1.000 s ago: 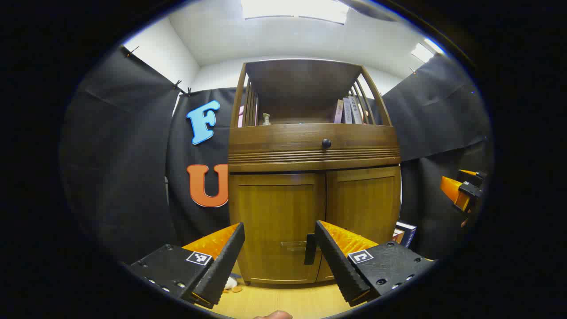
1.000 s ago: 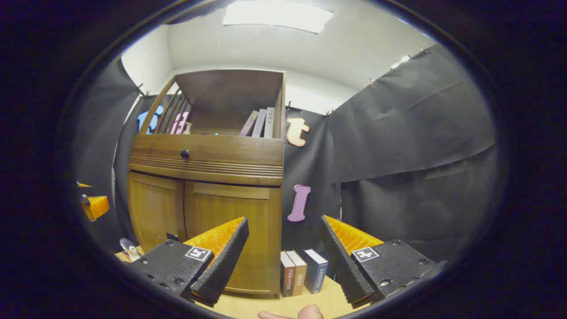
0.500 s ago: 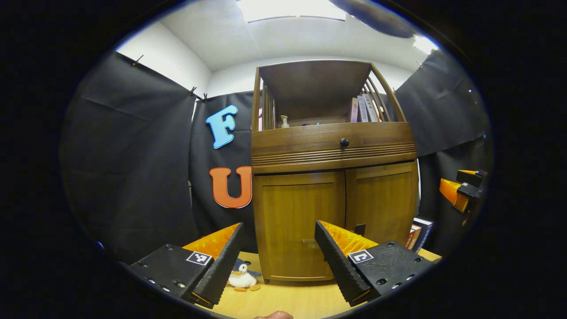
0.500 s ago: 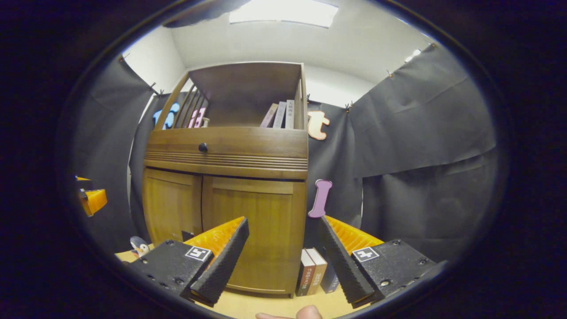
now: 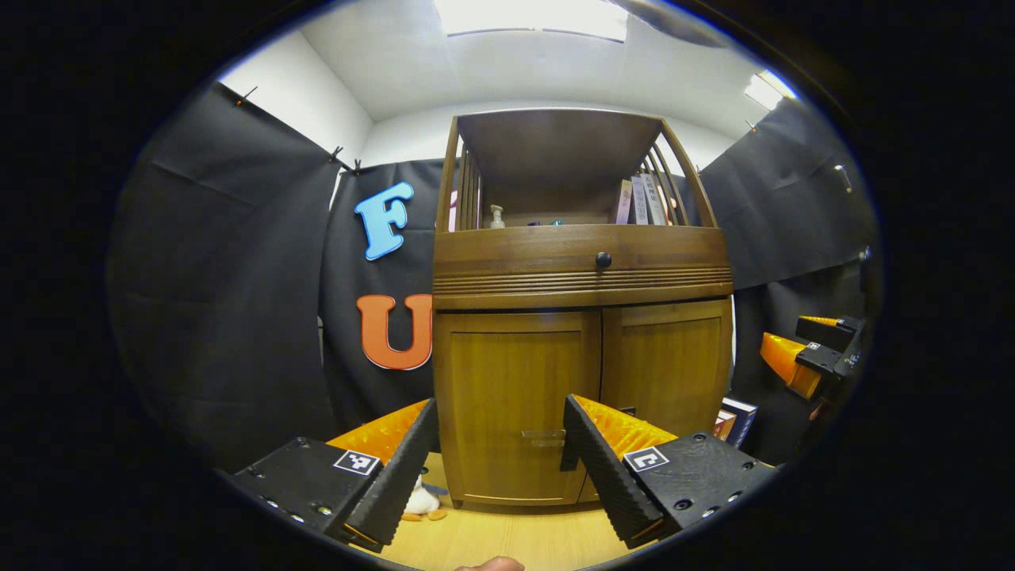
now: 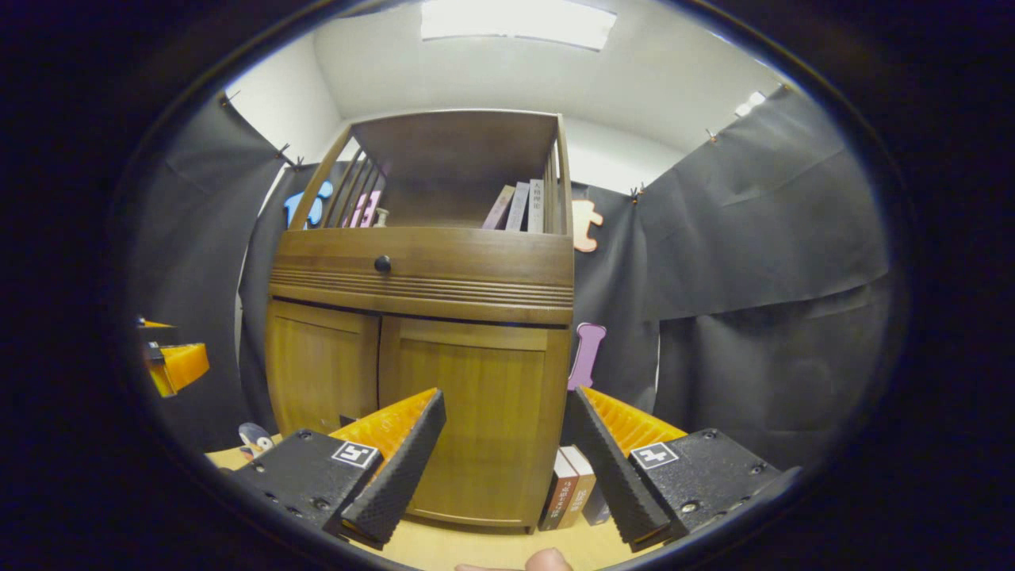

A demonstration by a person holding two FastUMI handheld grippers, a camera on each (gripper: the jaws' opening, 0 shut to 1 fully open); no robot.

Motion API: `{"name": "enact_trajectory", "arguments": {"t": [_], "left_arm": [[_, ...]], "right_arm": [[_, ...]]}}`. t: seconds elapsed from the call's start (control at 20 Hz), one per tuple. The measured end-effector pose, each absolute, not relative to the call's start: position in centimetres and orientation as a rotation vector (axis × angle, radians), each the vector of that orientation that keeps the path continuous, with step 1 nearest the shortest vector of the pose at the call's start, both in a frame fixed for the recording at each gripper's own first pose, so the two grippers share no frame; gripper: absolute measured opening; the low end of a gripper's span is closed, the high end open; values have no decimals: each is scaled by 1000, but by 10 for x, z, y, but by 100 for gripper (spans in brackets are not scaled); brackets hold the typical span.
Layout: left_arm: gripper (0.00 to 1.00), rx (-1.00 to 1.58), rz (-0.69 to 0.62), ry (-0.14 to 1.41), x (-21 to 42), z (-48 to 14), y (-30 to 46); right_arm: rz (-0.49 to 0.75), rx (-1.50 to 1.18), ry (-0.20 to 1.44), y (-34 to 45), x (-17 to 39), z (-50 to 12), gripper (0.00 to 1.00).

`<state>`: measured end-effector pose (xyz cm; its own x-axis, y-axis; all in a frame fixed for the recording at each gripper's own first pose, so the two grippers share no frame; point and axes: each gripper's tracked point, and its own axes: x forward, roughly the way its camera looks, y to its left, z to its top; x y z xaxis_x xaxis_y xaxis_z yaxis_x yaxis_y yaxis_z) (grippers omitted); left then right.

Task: Open the right door of the double-door shoe cabinet with the right hand, and open the left door with the left hand.

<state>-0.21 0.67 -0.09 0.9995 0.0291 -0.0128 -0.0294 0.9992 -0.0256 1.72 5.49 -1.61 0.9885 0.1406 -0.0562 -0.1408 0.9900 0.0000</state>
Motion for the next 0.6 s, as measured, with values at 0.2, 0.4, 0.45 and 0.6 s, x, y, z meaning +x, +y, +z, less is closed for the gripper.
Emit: {"name": "enact_trajectory", "arguments": {"t": [0.2,0.4,0.45,0.6], "left_arm": [[96,-11,-3,52,1,-13,5],[100,-6,-12,67,3,-20,10],[96,-7,-7,71,3,-22,14],[96,4,3,82,2,-25,22]], "right_arm": [[124,2,141,65,22,-45,100],[132,20,228,84,35,-73,100],[138,33,239,89,40,-77,100],[146,32,272,106,52,-96,100]]}}
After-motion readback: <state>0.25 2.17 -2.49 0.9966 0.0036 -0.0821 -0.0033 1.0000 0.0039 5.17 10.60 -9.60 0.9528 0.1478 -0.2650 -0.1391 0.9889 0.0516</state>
